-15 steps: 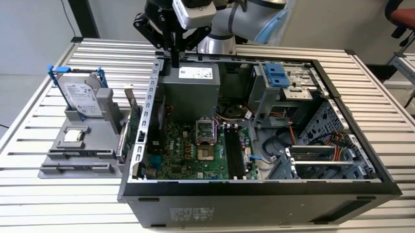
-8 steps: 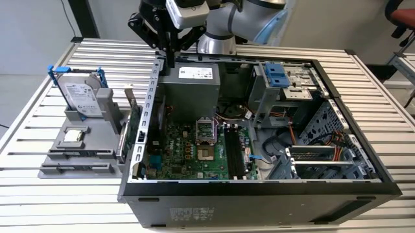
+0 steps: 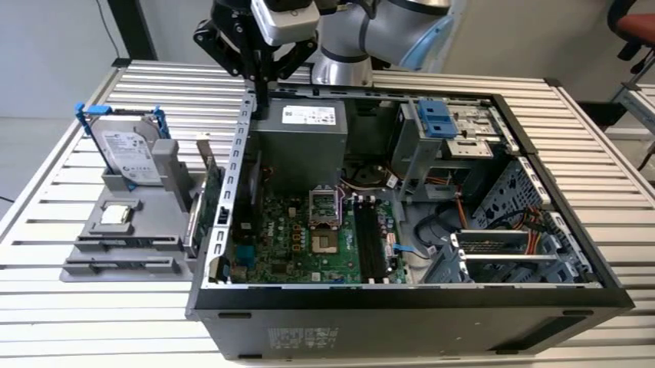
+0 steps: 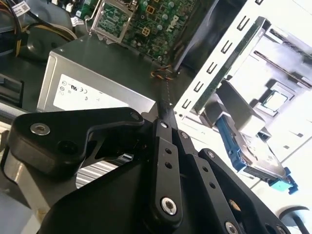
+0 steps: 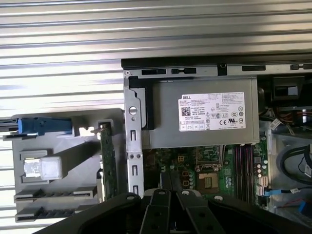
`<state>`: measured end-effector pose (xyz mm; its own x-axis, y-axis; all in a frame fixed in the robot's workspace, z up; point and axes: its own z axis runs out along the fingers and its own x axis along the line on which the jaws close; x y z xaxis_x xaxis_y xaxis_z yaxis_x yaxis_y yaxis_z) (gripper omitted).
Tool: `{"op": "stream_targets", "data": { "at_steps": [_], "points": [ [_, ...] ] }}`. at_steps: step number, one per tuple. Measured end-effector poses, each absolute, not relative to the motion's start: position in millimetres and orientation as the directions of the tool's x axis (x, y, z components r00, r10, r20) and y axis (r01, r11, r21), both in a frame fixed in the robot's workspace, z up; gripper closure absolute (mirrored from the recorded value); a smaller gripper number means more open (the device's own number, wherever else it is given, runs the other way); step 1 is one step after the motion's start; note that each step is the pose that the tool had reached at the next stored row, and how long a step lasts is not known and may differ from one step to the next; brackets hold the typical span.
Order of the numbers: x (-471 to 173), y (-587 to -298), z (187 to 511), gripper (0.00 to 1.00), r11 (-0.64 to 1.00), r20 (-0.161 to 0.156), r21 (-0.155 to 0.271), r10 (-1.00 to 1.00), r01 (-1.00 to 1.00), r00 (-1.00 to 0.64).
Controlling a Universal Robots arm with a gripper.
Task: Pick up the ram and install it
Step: 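Reach for the ram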
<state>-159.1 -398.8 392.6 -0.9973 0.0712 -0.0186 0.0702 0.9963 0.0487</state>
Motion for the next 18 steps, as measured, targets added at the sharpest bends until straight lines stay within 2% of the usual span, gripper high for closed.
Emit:
{"op": "stream_targets", "data": {
  "at_steps": [18],
  "points": [
    [-181.1, -398.8, 392.6, 1.0, 0.996, -0.019, 0.049, 0.071, 0.07, -0.997]
  ]
}}
